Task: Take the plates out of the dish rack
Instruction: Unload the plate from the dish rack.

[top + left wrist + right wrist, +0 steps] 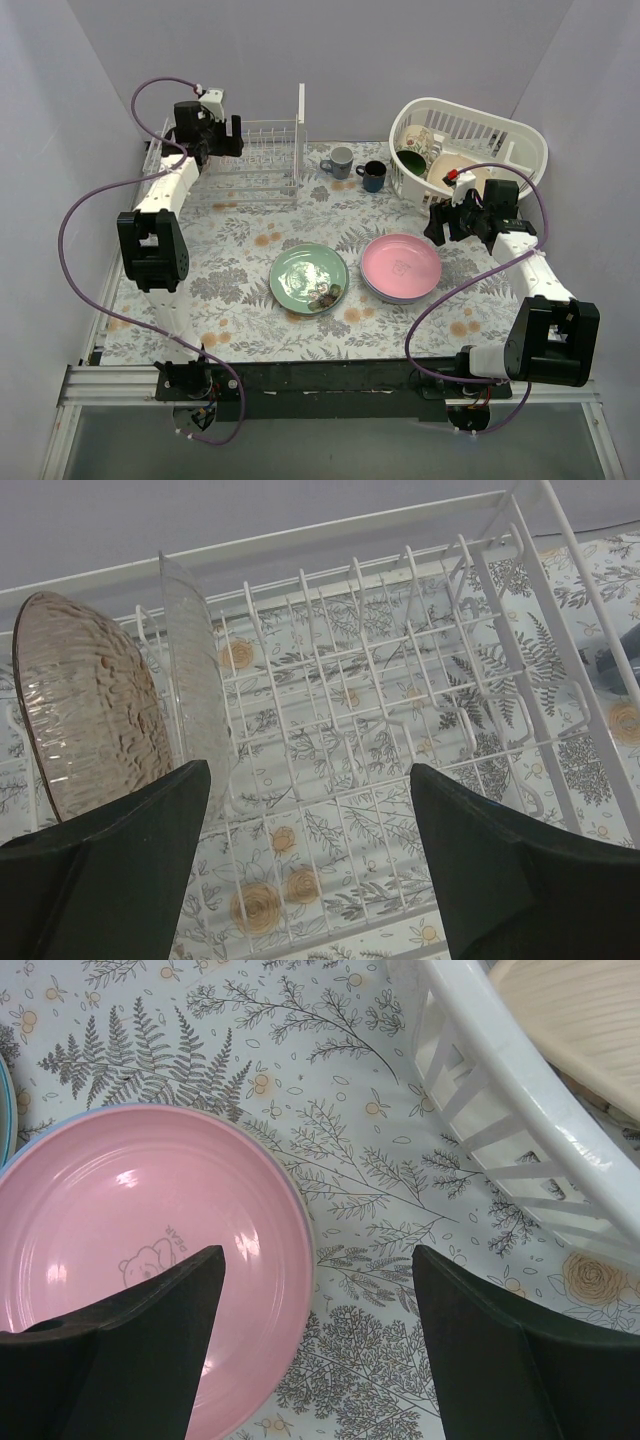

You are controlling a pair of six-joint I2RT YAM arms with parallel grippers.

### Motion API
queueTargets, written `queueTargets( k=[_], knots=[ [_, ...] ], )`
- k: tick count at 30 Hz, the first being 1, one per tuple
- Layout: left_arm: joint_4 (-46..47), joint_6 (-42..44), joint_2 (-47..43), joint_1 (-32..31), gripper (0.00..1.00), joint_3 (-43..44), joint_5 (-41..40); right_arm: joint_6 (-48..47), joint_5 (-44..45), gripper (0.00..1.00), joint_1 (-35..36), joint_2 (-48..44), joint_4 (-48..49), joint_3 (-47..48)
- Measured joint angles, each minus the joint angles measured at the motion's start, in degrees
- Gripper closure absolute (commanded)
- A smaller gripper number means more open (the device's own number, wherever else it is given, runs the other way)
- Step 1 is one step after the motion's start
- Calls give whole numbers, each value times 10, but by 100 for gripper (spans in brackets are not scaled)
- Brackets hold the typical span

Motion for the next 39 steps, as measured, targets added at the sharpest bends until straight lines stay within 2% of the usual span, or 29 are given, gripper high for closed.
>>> queueTargets(
  k=[15,25,39],
  knots=[
    [10,1,7,7,21,7,2,-1,0,16,1,9,-1,0],
    [20,0,7,37,21,7,6,-2,0,16,4,17,-1,0],
    [24,-1,4,37,21,5,21,-5,2,16,7,31,-1,0]
  ],
)
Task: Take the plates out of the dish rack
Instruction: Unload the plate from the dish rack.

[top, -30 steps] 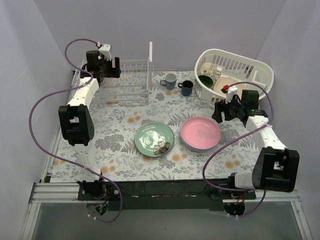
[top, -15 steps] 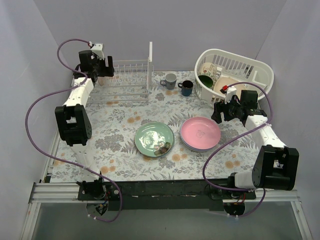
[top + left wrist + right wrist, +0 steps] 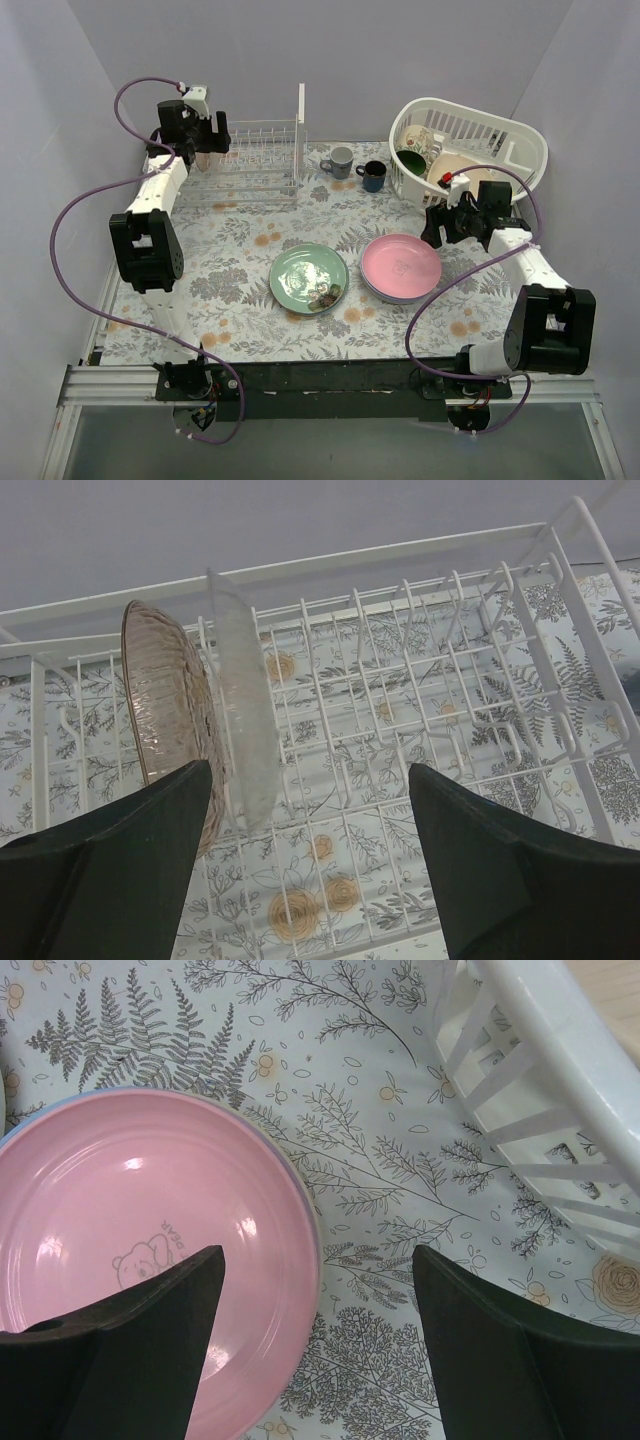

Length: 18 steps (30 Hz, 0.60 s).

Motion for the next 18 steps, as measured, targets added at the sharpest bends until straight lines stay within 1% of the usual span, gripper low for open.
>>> queueTargets(
  k=[13,17,18],
  knots=[
    [3,1,-7,0,22,-2,3,-6,1,16,4,8,0,0],
    [3,1,-6,0,30,-2,2,-7,2,16,4,8,0,0],
    [4,3,-6,0,35,-2,2,-7,2,16,4,8,0,0]
  ],
)
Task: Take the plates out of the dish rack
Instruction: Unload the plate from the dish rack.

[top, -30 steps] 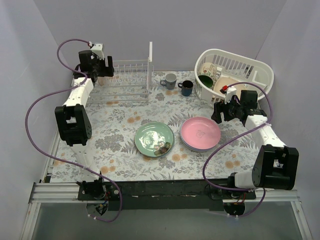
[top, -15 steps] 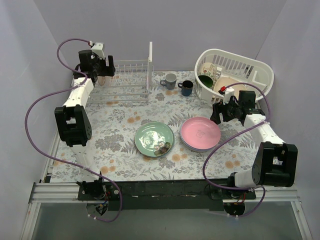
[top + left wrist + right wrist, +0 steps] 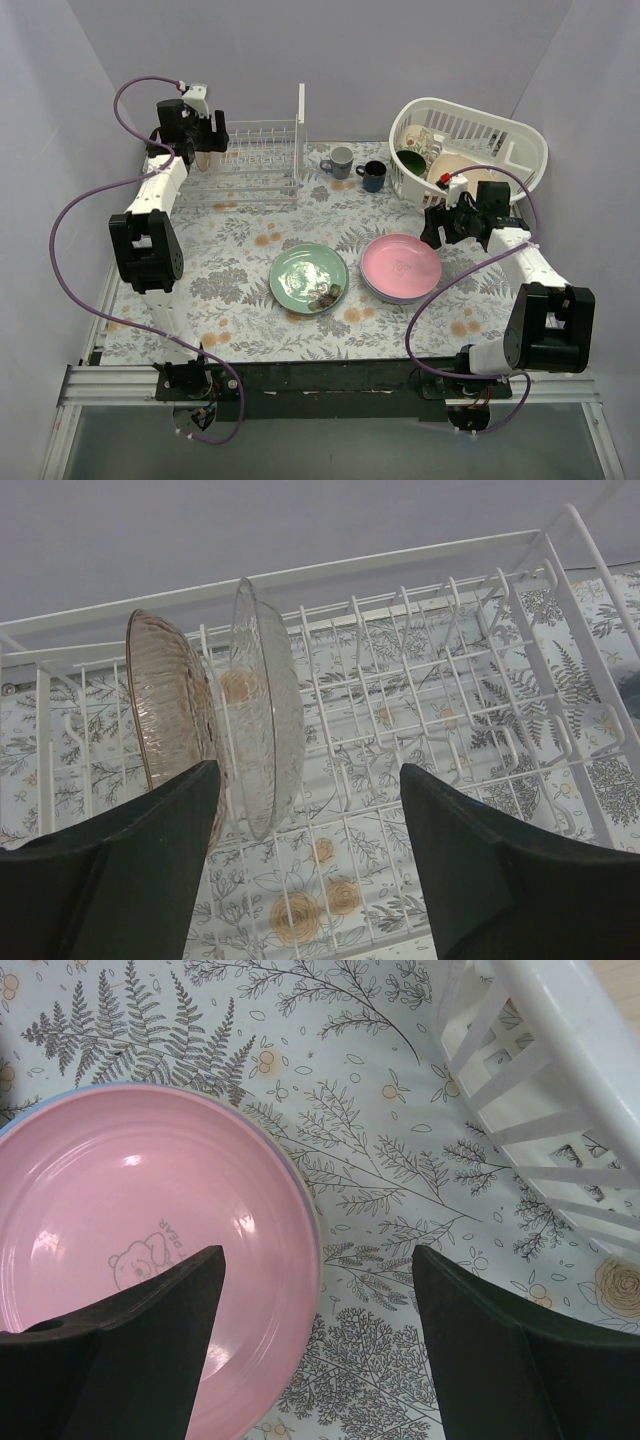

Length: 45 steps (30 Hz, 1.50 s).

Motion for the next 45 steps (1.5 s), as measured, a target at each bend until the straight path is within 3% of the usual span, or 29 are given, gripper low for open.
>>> queueTargets(
  k=[3,13,22,31,37,45],
  knots=[
    [0,3,3,0,41,1,0,-1,0,16,0,1,0,0],
    [-2,5,58,0,45,47,11,-2,2,17,2,3,-1,0],
    [-15,-1,79,7,74,74,26,-2,5,17,2,3,-2,0],
    [-17,-7,85,13,81,77,37,-2,5,17,2,3,-2,0],
    [-23,-16,91,15,97,87,47,-3,5,17,2,3,-4,0],
    [-25,-32,95,17,100,97,60,-3,5,17,2,3,-4,0]
  ],
)
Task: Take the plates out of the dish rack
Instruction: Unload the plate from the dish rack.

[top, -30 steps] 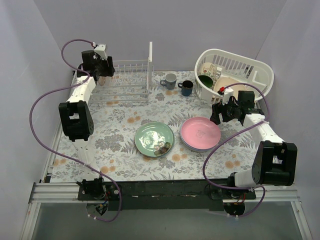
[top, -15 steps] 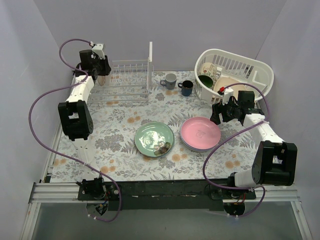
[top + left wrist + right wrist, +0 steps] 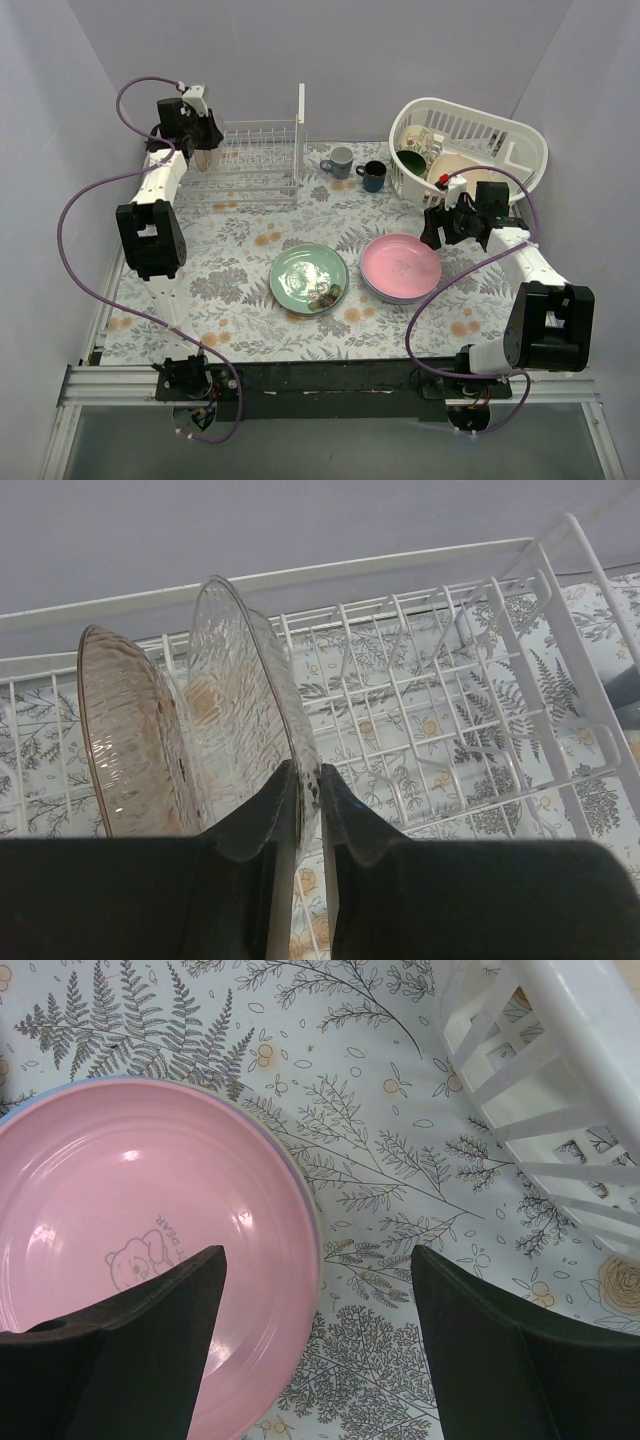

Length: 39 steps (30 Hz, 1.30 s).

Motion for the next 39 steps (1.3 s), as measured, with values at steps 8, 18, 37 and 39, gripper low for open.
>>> queueTargets(
  k=[8,18,37,39],
  knots=[
    [4,-46,0,16,100,2,24,0,0,17,0,0,0,0],
    [28,-140,0,69,100,18,107,0,0,17,0,2,0,0],
    [20,-124,-56,93,100,4,190,0,-1,18,1,7,-1,0],
    [7,-108,-76,92,100,0,195,0,-1,18,2,7,-1,0]
  ],
)
